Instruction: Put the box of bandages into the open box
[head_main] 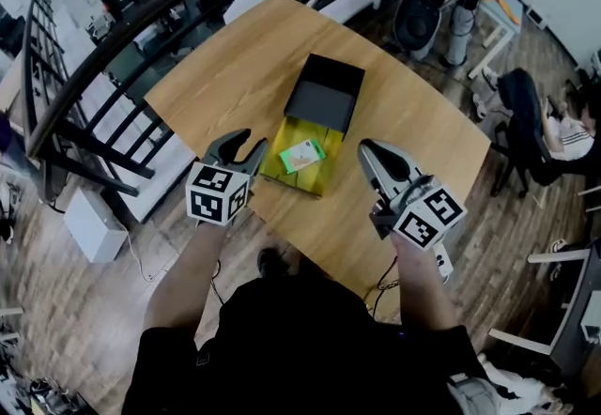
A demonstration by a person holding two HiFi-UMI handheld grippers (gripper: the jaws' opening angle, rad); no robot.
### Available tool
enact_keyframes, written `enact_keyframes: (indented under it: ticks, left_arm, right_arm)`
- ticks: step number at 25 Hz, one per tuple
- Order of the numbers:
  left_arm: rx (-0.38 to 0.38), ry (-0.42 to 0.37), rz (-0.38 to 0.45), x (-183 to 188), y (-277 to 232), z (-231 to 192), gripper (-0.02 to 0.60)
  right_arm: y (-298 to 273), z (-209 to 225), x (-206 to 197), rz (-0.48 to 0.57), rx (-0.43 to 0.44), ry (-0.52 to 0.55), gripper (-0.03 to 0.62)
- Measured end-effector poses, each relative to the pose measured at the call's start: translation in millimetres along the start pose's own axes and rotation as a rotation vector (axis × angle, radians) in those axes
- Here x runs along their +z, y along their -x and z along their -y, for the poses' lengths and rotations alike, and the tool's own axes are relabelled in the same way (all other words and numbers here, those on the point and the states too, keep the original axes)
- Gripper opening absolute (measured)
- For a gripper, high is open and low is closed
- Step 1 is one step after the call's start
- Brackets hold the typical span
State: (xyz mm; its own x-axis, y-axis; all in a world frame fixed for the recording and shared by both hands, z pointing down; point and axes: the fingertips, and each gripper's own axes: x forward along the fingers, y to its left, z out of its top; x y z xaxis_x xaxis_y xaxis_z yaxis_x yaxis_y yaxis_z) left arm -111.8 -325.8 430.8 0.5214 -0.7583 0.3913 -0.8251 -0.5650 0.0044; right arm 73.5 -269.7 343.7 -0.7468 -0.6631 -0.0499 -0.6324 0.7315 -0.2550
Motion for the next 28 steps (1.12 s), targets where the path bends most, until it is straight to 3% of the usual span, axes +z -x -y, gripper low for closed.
enact_keyframes:
  ticks: [5, 12, 20, 28]
  left_arm:
    - [0.011, 0.003, 0.076, 25, 26, -9, 0.138]
    - [0.044, 0.04, 0.162, 40, 55, -30, 0.118]
    - [0.116, 0.068, 0.235, 51, 89, -53, 0.103]
    - [0.158, 0.077, 0.258, 47, 106, -65, 0.089]
  right_arm:
    - [-16, -2, 18, 0.031, -0.032, 0.013, 0.035]
    - [-31, -29, 41, 0.067, -0.004, 0.079, 0.035]
    - [-26, -42, 46, 0.063, -0.021, 0.173, 0.035]
    - [-19, -38, 35, 0.055, -0.053, 0.163, 0.035]
